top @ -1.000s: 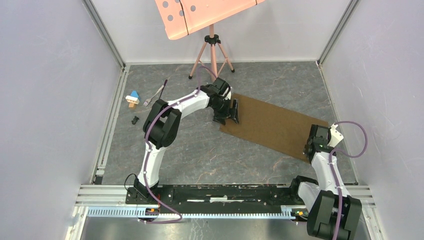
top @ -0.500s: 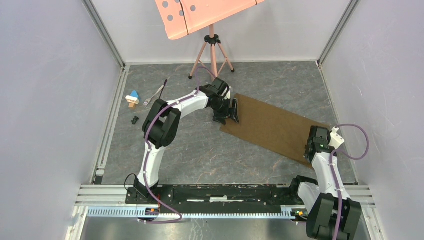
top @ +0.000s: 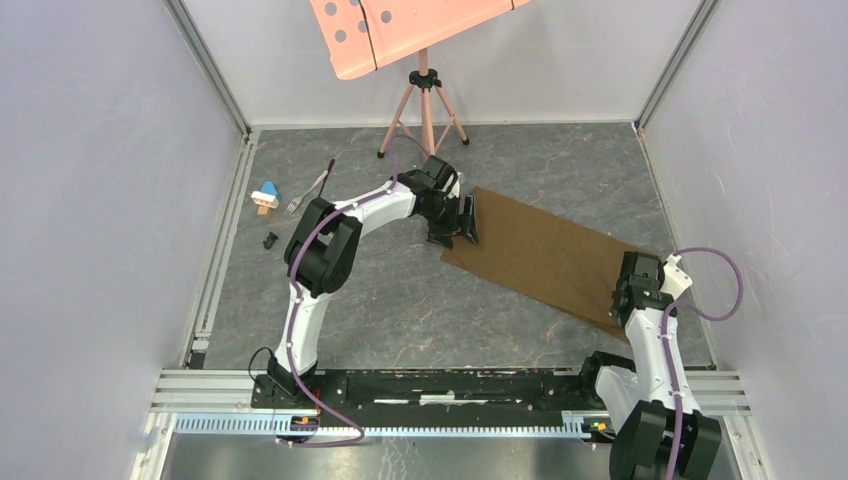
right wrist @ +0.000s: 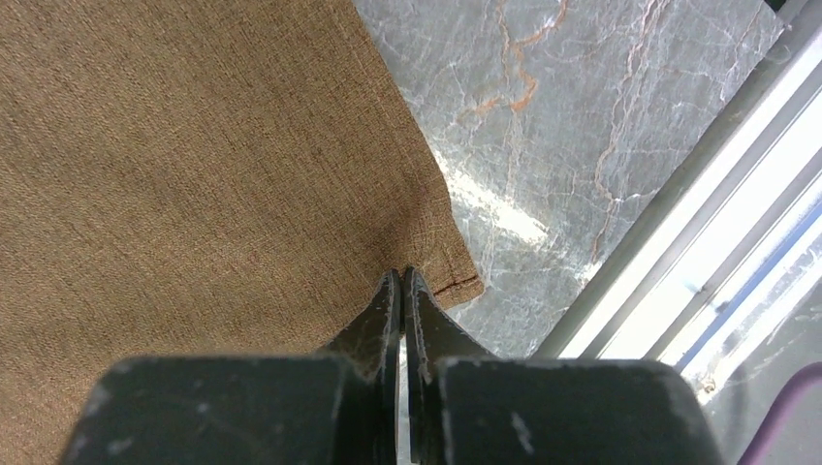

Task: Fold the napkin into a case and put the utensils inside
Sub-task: Smooth out the rectangle-folded napkin at the center of the board.

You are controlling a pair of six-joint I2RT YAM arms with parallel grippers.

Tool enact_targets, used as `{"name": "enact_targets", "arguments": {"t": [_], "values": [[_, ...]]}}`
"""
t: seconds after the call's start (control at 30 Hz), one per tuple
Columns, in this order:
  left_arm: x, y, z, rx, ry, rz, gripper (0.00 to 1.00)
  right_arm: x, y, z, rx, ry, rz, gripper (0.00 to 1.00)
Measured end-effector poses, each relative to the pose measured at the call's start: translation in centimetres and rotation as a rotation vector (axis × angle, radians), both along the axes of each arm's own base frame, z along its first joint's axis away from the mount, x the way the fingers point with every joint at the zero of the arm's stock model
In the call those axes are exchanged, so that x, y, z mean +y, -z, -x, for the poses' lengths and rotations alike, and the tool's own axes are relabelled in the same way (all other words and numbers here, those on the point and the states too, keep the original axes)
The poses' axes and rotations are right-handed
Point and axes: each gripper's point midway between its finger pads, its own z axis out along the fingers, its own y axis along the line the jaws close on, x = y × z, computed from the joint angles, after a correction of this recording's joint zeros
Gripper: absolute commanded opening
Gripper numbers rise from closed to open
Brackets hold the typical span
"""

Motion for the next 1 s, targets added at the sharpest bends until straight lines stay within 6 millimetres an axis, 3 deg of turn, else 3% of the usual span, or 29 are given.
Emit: {"name": "enact_targets", "arguments": {"t": [0.13, 0.27, 0.5, 0.6, 0.73, 0.87, 1.0], "values": [[-0.1, -0.1, -0.1, 0.01, -0.01, 0.019, 0.81, 0.5, 0.3, 0.4, 0.016, -0.004, -0.026, 0.39], [-0.1, -0.1, -0.1, 0.009, -0.011, 0.024, 0.81, 0.9, 0.1, 0.5, -0.02, -0.016, -0.04, 0.5], [-0.3, -0.4, 0.1, 0.005, -0.003, 0.027, 0.81, 0.6, -1.2, -1.7, -0.109, -0.072, -0.012, 0.52], [-0.5, -0.6, 0.2, 0.005, 0.0, 0.027, 0.81, 0.5, -1.0, -3.2, -0.131, -0.099, -0.013, 0.45], [-1.1, -1.2, -0.5, -0.012, 0.002, 0.043, 0.82, 0.3, 0.4, -5.0, -0.111, -0.143, -0.024, 0.41], [-1.1, -0.4, -0.9, -0.014, -0.006, 0.03, 0.82, 0.1, 2.3, -6.2, -0.066, -0.201, -0.032, 0.38], [-0.7, -0.1, -1.2, -0.015, -0.02, 0.033, 0.83, -0.2, 2.3, -9.2, -0.118, -0.298, -0.001, 0.37]]}}
